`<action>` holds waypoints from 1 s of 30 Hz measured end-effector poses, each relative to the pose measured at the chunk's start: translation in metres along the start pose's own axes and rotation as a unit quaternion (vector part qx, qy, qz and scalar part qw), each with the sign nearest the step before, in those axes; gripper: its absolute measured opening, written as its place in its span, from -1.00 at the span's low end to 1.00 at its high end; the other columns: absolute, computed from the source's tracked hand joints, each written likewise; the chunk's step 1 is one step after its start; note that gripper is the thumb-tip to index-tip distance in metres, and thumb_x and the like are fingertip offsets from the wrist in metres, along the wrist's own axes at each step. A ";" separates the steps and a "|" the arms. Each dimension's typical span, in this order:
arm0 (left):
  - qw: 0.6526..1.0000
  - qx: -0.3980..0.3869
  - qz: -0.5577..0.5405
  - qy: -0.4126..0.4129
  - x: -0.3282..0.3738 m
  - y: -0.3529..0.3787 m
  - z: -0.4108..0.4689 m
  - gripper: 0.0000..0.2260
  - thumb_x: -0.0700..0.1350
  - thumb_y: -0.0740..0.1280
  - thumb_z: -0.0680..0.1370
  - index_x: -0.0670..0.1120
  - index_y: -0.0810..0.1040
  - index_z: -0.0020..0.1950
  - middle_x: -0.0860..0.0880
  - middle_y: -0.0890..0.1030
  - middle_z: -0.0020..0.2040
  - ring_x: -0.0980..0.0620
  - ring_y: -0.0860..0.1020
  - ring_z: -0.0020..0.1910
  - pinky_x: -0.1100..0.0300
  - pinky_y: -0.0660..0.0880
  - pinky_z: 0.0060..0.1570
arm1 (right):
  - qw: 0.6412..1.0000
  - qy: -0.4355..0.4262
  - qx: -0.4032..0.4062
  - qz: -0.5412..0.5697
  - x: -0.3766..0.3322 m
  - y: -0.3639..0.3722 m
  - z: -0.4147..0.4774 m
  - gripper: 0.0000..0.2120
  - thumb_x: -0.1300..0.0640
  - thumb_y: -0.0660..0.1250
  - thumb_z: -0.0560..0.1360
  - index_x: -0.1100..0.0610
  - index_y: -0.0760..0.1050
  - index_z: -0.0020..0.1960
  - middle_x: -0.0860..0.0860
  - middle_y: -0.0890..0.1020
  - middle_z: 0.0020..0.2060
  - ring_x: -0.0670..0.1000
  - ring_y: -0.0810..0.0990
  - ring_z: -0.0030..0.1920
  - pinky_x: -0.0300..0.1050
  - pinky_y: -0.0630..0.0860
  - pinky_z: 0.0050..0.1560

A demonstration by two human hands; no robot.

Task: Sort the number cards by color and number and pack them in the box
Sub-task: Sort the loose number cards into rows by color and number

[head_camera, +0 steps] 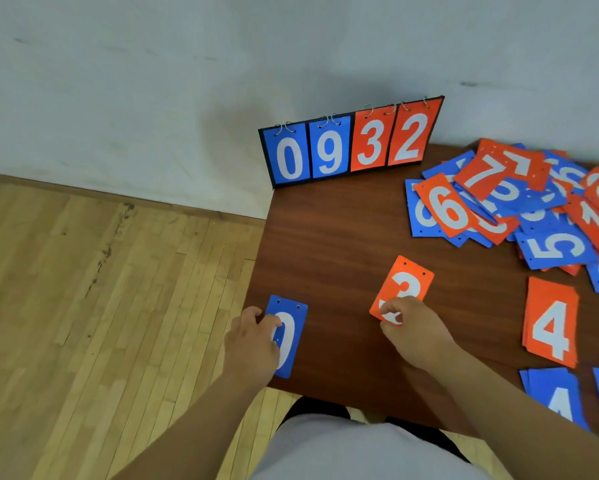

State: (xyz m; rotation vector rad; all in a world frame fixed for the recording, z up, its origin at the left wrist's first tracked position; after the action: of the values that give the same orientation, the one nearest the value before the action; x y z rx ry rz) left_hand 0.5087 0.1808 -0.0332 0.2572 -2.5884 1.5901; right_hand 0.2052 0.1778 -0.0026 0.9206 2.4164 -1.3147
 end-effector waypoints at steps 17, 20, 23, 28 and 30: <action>0.994 0.019 -0.066 0.081 0.189 -0.063 0.078 -0.53 0.11 0.37 0.58 0.14 0.36 0.47 0.01 0.34 0.41 -0.02 0.37 0.37 0.03 0.45 0.30 | 0.992 0.031 0.119 0.010 0.100 -0.140 0.031 -0.81 0.08 0.39 0.55 -0.05 0.58 0.15 -0.04 0.52 0.14 -0.06 0.54 0.00 -0.18 0.47 -0.03; 0.994 0.013 -0.063 0.093 0.237 -0.071 0.103 -0.46 0.14 0.40 0.56 0.15 0.33 0.51 0.00 0.33 0.44 -0.02 0.38 0.40 -0.01 0.48 0.29 | 0.989 0.058 0.130 0.027 0.123 -0.170 0.046 -0.77 0.09 0.39 0.55 -0.01 0.58 0.21 0.00 0.54 0.19 -0.02 0.57 0.03 -0.15 0.49 0.00; 0.993 0.003 -0.057 0.100 0.278 -0.073 0.133 -0.42 0.15 0.43 0.54 0.14 0.33 0.52 -0.02 0.35 0.45 -0.05 0.38 0.41 -0.04 0.50 0.28 | 0.985 0.074 0.151 0.043 0.134 -0.196 0.065 -0.74 0.10 0.39 0.54 0.03 0.59 0.22 0.00 0.56 0.18 0.02 0.61 0.04 -0.10 0.55 0.00; 0.996 -0.028 -0.046 0.076 0.322 -0.062 0.183 -0.32 0.17 0.50 0.47 0.08 0.30 0.51 -0.05 0.37 0.40 -0.09 0.40 0.38 -0.02 0.50 0.20 | 0.985 0.071 0.146 0.058 0.126 -0.206 0.112 -0.71 0.08 0.42 0.52 0.03 0.57 0.24 0.08 0.53 0.24 0.11 0.59 0.08 -0.02 0.55 -0.03; 0.996 -0.040 -0.038 0.075 0.332 -0.052 0.194 -0.28 0.21 0.50 0.44 0.10 0.27 0.51 -0.05 0.36 0.36 -0.11 0.39 0.34 -0.03 0.51 0.20 | 0.988 0.066 0.131 0.046 0.111 -0.202 0.137 -0.67 0.05 0.44 0.52 0.04 0.55 0.27 0.09 0.49 0.26 0.14 0.56 0.18 0.01 0.55 0.05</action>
State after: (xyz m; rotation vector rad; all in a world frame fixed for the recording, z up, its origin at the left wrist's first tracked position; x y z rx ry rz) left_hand 0.1946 -0.0469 -0.0203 0.2195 -2.4903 1.4199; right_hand -0.0193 0.0310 0.0016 1.2074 2.2975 -1.6108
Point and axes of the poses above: each hand's wrist, its own z-axis towards the middle knuckle, its own y-axis out of the palm, x = y × z, the point moved 6 cm from there along z, towards the middle knuckle
